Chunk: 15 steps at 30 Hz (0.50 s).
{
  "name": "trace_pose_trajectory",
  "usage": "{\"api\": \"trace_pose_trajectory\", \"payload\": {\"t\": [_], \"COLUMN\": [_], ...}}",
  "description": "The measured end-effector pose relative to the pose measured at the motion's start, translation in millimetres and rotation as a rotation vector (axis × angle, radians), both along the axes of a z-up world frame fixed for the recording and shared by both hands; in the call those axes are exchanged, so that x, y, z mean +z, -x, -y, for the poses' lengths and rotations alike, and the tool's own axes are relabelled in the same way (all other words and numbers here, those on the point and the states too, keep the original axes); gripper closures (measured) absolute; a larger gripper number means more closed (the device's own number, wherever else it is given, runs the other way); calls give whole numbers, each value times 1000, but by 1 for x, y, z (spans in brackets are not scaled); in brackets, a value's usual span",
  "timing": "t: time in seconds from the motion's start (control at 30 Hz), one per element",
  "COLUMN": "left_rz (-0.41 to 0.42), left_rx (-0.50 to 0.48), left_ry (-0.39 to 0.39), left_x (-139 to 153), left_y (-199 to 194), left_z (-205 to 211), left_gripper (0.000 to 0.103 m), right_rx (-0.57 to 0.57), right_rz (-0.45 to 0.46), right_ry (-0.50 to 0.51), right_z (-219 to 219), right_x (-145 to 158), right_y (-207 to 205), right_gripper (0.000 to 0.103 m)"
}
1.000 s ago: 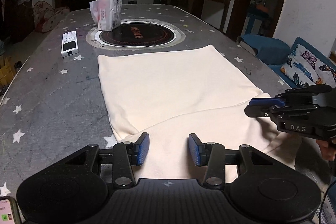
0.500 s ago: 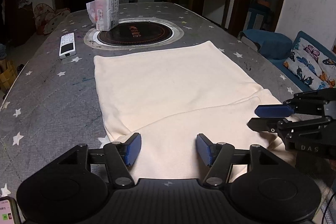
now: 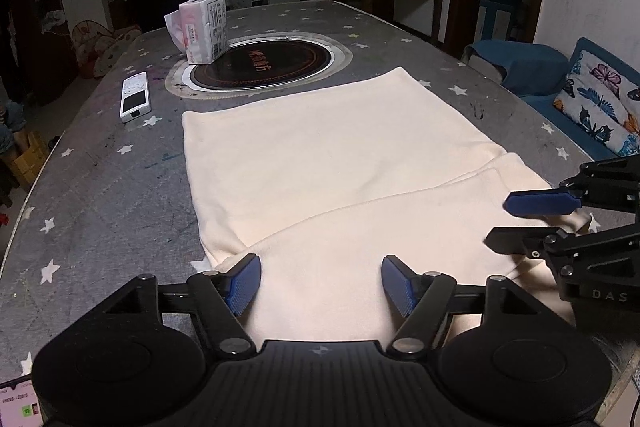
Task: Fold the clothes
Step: 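Move both grippers to the sweatshirt hem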
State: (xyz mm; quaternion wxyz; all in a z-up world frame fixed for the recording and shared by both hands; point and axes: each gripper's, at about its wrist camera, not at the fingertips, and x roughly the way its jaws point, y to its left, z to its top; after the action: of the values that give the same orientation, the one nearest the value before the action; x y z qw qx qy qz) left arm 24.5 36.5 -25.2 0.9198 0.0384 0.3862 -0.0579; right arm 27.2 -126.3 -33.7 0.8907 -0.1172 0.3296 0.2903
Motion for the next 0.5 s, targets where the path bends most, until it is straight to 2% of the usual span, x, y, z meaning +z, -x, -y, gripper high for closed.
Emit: {"api": "trace_pose_trajectory", "payload": {"t": [0.33, 0.5], "left_rz": [-4, 7], "left_rx": [21, 30], "left_ry": [-31, -53], "left_x": [1, 1], "left_y": [4, 11], "left_z": [7, 9], "left_gripper": [25, 21], "right_rx": [-20, -31], "right_rz": [-3, 5], "right_ry": [-20, -28], "right_z": [2, 1], "right_x": [-3, -1], "right_y": [6, 11], "right_gripper": [57, 56]}}
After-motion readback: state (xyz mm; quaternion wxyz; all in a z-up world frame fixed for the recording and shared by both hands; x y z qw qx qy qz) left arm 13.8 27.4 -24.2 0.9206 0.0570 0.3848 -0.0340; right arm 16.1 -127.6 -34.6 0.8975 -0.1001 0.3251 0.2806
